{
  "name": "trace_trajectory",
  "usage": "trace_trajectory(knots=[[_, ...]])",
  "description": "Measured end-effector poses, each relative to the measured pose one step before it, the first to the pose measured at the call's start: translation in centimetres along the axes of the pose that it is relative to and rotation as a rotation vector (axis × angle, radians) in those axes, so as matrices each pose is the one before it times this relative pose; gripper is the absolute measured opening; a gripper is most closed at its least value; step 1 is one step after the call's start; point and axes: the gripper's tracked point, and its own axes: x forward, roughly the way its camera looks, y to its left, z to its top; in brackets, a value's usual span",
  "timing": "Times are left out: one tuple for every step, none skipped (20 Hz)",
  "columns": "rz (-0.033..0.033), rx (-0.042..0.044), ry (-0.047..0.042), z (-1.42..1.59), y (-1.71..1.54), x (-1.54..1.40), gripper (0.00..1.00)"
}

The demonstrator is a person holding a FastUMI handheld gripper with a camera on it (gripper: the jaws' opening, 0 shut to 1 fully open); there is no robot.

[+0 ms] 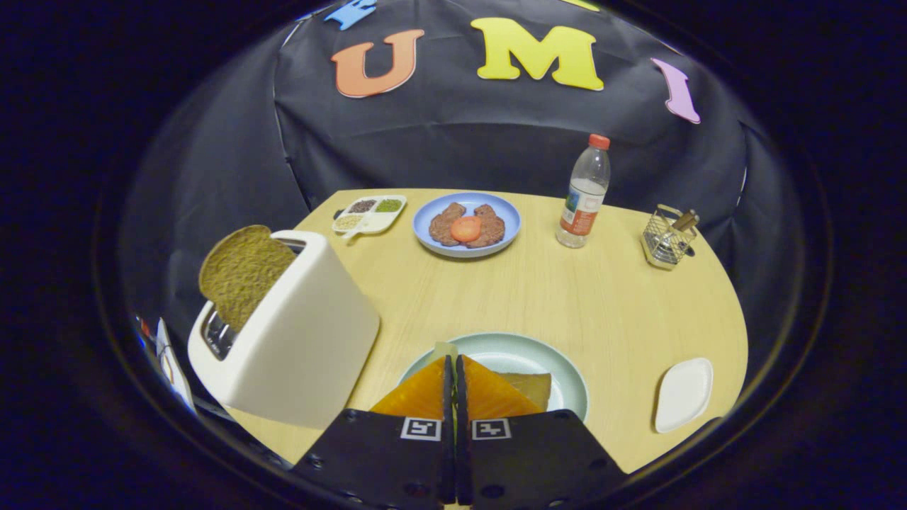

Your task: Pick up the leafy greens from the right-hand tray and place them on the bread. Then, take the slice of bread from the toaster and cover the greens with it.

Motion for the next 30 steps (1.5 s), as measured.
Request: trace_trajectory(knots=[[-0.00946, 0.00712, 0.01508, -0.033, -0.619, 0.939, 0.01], [-0.00481, 0.00798, 0.01698, -0.14, -0.393, 0.863, 0.01], [-0.00298, 0.01294, 0.01765, -0.339, -0.41, 0.654, 0.01], [-0.00361, 0.00769, 0.02875, -0.38, -0.223, 0.829, 0.02], [0.00453, 0.00164, 0.01776, -0.403, -0.064, 0.532, 0.05], [0.0101, 0.00352, 0.00825, -0.068, -0.045, 0.3, 0.05], [-0.00459, -0.00168, 0.00047, 0.052, -0.203, 0.253, 0.07], [-0.0027, -0.00366, -0.00441, 0.161, -0.227, -0.044, 0.1], [-0.00524, -0.00197, -0.00381, 0.108, -0.187, -0.147, 0.15], [-0.00185, -0.00428, -0.00766, 0.164, -0.112, -0.251, 0.19], [0.00356, -0.0058, -0.00585, 0.007, 0.022, -0.268, 0.29], [0.01411, 0.00158, 0.00369, -0.091, 0.338, -0.345, 0.35], [0.01209, -0.00657, 0.00416, -0.302, 0.311, -0.513, 0.47], [0.00166, -0.00771, -0.00318, -0.104, 0.09, -0.719, 0.58], [-0.00147, -0.00555, -0.01208, 0.15, 0.143, -0.787, 0.7], [-0.0071, -0.0052, -0.0152, 0.229, 0.125, -0.755, 0.82], [-0.00853, -0.00618, -0.01805, 0.193, 0.127, -1.144, 0.89], [-0.00591, -0.0026, -0.01726, 0.269, 0.211, -0.85, 0.89], [0.00003, -0.00093, -0.01241, 0.248, 0.441, -1.098, 0.9], [-0.00513, -0.00225, -0.0093, 0.171, 0.355, -0.974, 0.93], [-0.00402, 0.00146, -0.01294, 0.438, 0.422, -0.927, 0.97], [-0.0049, 0.00158, -0.01363, 0.374, 0.409, -0.883, 0.97], [-0.00242, 0.00662, -0.01783, 0.581, 0.405, -0.955, 0.97], [0.00738, 0.01471, -0.01769, 0.687, 0.709, -0.891, 0.97], [0.00891, 0.00943, -0.01702, 0.534, 0.867, -0.724, 0.96], [0.00314, 0.00354, -0.01398, 0.513, 0.797, -0.744, 0.96], [0.00018, -0.00509, -0.0146, 0.608, 0.789, -0.592, 0.96], [0.00021, -0.00788, -0.01323, 0.443, 0.784, -0.41, 0.96], [-0.00085, -0.0137, -0.01131, 0.488, 1.112, -0.448, 0.96], [-0.00288, -0.01019, -0.00998, 0.418, 0.887, -0.393, 0.96]])
